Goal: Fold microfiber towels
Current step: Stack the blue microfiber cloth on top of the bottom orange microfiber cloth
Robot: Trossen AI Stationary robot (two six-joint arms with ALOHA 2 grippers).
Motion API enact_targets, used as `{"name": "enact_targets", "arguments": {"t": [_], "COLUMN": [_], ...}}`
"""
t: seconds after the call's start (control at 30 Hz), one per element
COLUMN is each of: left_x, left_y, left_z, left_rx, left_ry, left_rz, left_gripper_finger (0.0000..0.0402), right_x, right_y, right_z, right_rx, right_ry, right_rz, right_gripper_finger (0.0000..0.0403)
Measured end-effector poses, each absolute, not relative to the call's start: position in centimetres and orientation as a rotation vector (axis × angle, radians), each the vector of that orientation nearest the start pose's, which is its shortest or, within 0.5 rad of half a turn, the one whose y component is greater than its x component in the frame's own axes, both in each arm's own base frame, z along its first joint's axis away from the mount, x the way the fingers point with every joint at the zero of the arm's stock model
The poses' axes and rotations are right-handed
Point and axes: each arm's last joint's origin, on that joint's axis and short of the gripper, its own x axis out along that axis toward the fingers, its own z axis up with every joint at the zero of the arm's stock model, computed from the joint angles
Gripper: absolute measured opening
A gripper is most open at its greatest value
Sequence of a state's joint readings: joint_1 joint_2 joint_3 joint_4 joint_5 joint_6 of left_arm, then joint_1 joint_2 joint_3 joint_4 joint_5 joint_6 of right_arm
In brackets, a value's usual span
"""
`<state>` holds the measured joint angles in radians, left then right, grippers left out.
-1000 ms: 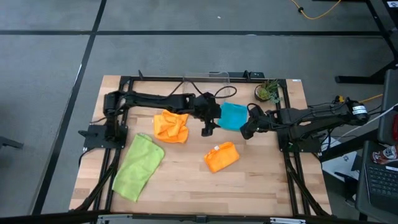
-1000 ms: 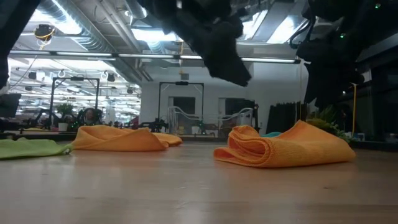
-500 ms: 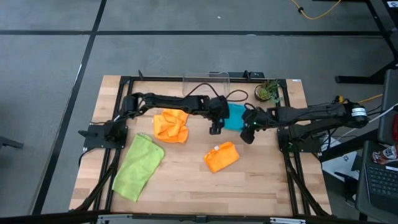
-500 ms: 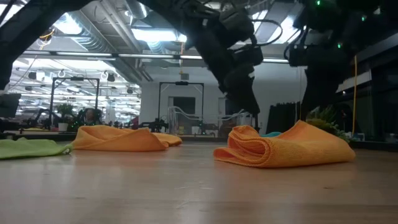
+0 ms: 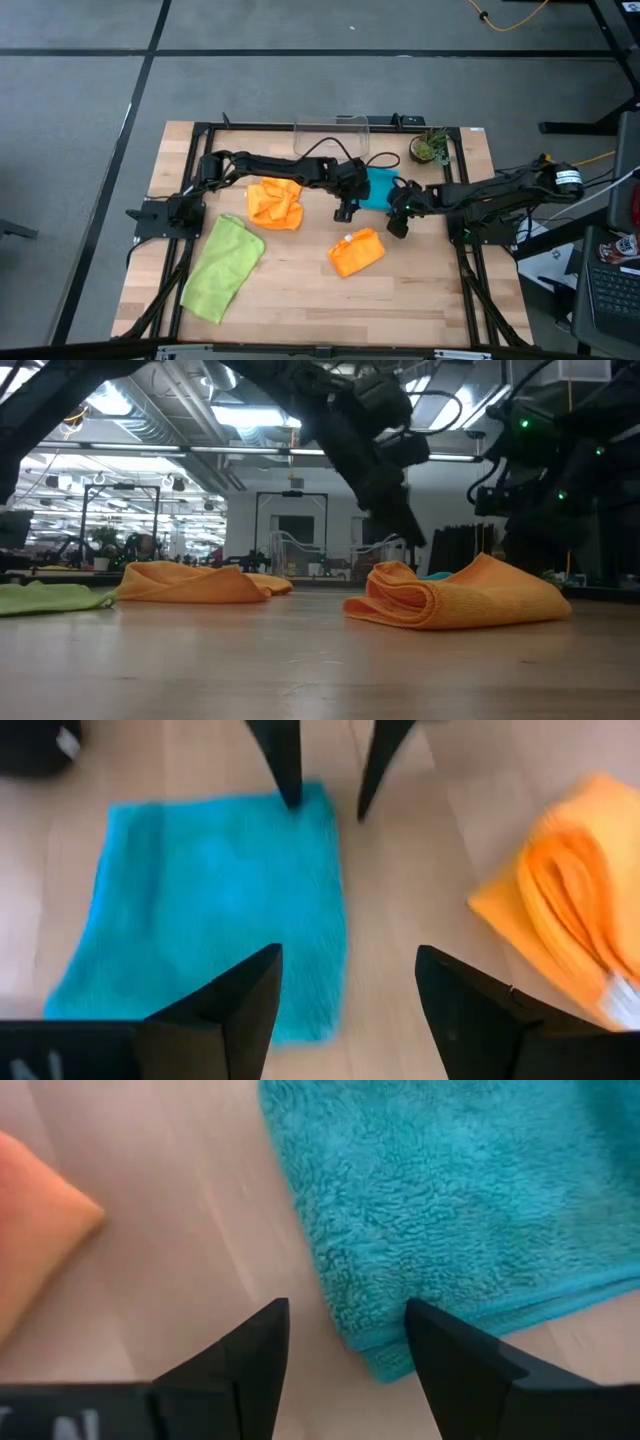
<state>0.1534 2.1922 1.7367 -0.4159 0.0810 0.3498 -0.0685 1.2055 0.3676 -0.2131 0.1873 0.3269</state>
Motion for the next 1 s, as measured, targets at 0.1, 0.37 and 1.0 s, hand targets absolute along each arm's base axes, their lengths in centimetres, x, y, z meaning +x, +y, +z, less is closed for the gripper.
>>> {"name": "enact_targets", "arguments": {"t": [0.1, 0.37, 1.0], "left_x": [48.0, 48.1, 48.0], "left_y": [7.7, 7.6, 7.5], "left_z": [17.8, 15.1, 13.3], "left_rx": [0.219, 0.197, 0.176], "left_ry": [0.868, 0.959, 1.034], "left_rz": [-0.070, -0.052, -0.025], "left_gripper_finger": [0.0222, 0.0222, 0.0200], "right_x": [18.3, 18.7, 18.6], "right_y": [-1.8, -1.8, -1.8], "right_z": [12.1, 11.8, 11.7], "right_rx": [0.192, 0.203, 0.225], "right_ry": [1.017, 1.022, 1.025], "right_rz": [-0.377, -0.378, -0.377], "right_gripper_finger": [0.0204, 0.0204, 0.0178]}}
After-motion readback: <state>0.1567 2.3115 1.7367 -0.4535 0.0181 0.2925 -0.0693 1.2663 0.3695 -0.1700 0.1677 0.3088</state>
